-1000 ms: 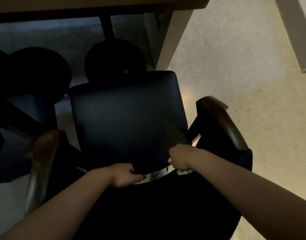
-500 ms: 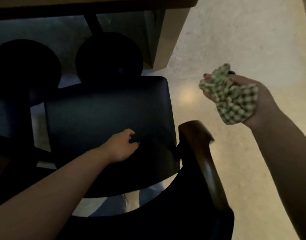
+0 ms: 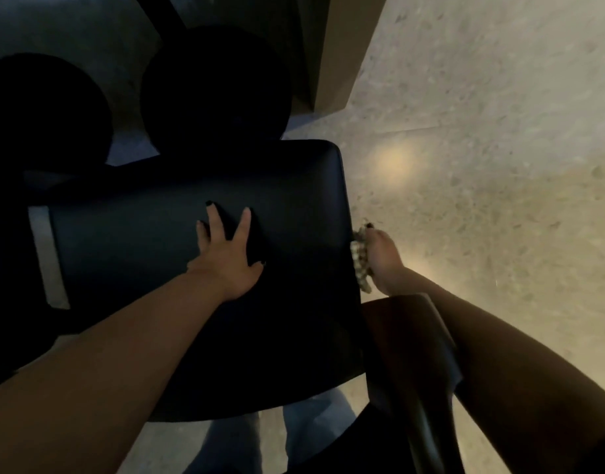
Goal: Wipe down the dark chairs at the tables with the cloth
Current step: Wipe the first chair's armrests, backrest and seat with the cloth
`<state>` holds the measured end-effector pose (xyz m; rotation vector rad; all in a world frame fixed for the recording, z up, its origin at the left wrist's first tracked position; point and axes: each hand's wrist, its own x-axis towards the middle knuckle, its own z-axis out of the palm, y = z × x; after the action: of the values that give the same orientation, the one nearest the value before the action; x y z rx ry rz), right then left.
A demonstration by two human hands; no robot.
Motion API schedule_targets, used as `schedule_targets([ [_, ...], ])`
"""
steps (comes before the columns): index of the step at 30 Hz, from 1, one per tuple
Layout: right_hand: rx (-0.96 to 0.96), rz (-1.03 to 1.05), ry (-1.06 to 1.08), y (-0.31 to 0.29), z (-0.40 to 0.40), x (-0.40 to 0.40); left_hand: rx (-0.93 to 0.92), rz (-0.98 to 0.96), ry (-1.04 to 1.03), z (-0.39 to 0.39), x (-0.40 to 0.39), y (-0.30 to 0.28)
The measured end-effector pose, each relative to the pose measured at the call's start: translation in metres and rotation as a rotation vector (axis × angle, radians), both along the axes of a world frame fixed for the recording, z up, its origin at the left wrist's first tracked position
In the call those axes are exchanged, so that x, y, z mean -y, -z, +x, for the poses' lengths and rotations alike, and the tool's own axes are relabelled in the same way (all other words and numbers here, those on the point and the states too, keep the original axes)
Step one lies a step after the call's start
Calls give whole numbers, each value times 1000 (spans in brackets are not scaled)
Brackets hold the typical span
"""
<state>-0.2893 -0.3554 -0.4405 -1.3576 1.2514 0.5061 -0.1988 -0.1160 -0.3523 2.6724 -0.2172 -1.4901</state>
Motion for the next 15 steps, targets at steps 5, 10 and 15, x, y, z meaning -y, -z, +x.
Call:
schedule_targets([
  [5, -8, 18, -22, 7, -11, -13, 63, 47, -16, 13, -17, 5],
  [10, -178, 122, 32, 12, -24, -17, 43, 71, 43, 21, -32, 11],
  [15, -277, 49, -18, 11, -7, -13, 152, 66, 50, 9, -30, 20],
])
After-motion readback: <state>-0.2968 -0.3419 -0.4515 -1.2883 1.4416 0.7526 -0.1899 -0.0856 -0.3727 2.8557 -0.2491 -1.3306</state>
